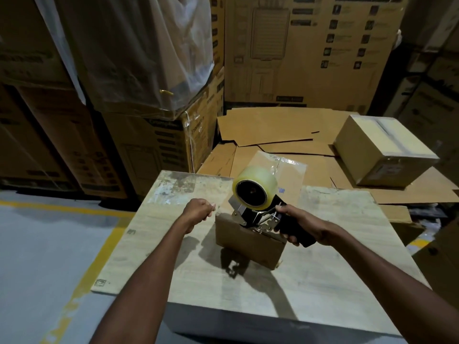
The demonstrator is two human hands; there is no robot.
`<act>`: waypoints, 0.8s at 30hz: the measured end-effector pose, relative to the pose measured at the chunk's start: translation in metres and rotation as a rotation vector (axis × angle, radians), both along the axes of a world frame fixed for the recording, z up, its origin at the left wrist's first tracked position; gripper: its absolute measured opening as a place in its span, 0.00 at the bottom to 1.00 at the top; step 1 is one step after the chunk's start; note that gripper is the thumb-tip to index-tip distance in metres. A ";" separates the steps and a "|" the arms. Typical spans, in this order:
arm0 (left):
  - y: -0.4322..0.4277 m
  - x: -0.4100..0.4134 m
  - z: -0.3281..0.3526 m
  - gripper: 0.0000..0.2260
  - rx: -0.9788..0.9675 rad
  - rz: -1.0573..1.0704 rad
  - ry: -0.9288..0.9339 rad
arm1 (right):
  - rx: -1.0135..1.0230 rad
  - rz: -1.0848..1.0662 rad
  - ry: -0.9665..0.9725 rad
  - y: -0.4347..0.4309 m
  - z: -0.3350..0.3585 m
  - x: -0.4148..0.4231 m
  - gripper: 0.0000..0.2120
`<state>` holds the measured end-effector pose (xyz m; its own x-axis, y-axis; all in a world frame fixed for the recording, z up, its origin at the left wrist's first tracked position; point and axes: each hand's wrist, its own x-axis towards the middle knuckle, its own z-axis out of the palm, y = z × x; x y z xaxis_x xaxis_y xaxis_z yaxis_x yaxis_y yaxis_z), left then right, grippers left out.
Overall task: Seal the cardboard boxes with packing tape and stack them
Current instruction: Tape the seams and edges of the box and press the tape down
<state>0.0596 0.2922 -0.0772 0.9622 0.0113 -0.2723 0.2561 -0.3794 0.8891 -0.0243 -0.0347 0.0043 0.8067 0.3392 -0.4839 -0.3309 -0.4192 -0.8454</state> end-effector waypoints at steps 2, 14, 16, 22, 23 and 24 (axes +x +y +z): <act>0.001 0.000 -0.007 0.14 0.026 -0.009 -0.037 | 0.010 -0.011 0.001 0.005 -0.006 -0.001 0.31; -0.005 0.005 -0.020 0.17 0.144 -0.099 -0.176 | -0.016 -0.073 0.013 0.009 -0.022 -0.005 0.31; -0.006 0.006 -0.021 0.17 0.156 -0.115 -0.194 | -0.012 -0.065 0.013 0.010 -0.023 -0.006 0.31; -0.006 0.002 -0.033 0.17 0.129 -0.131 -0.199 | -0.053 -0.058 0.026 0.014 -0.018 -0.009 0.31; -0.007 0.000 -0.034 0.17 0.117 -0.130 -0.192 | -0.054 -0.052 0.023 0.014 -0.019 -0.009 0.31; -0.008 0.000 -0.036 0.16 0.102 -0.127 -0.178 | -0.053 -0.050 0.022 0.014 -0.019 -0.008 0.31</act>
<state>0.0594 0.2842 -0.1131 0.9904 -0.0941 -0.1016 0.0429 -0.4891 0.8712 -0.0323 -0.0211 -0.0144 0.8112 0.2721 -0.5176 -0.3705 -0.4456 -0.8149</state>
